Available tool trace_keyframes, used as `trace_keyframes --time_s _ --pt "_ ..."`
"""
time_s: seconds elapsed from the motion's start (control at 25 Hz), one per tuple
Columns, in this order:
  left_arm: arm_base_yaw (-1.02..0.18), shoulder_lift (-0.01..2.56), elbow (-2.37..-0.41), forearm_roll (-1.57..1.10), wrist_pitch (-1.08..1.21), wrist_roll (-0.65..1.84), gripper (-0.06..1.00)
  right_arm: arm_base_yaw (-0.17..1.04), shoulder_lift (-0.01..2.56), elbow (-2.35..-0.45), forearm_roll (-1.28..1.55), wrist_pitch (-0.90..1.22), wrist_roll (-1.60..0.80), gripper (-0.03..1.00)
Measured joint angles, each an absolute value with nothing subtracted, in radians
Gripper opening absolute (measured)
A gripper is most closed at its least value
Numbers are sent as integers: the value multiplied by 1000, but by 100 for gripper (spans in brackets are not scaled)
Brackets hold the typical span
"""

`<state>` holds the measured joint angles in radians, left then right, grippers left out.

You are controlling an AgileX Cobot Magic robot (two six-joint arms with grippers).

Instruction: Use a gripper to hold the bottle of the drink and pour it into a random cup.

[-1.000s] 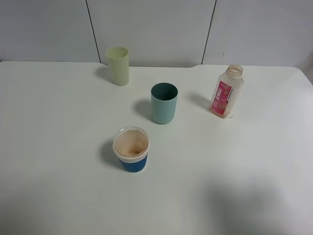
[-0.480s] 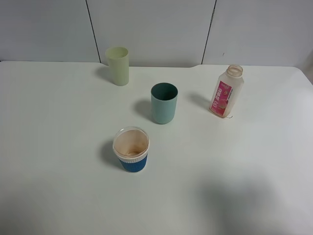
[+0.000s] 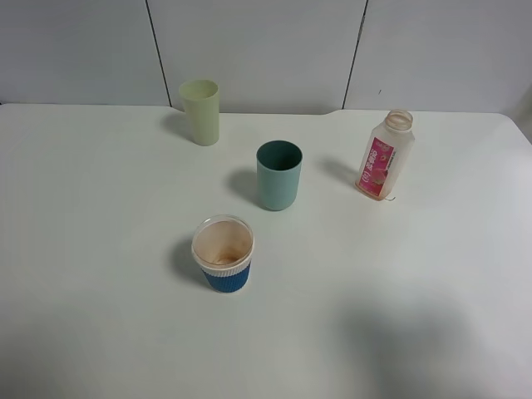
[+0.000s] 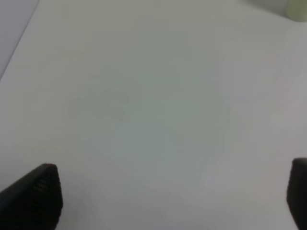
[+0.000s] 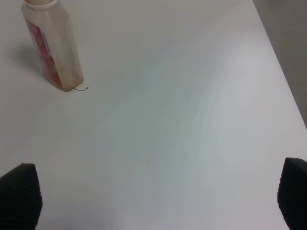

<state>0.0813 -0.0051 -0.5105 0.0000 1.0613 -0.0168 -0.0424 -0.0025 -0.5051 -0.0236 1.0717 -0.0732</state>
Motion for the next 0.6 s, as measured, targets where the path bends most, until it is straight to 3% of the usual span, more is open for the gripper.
trace_keyframes --time_s 0.6 --pt "81 -5 -511 0 1061 -16 93 -42 -3 -505 -24 1072 -72 98"
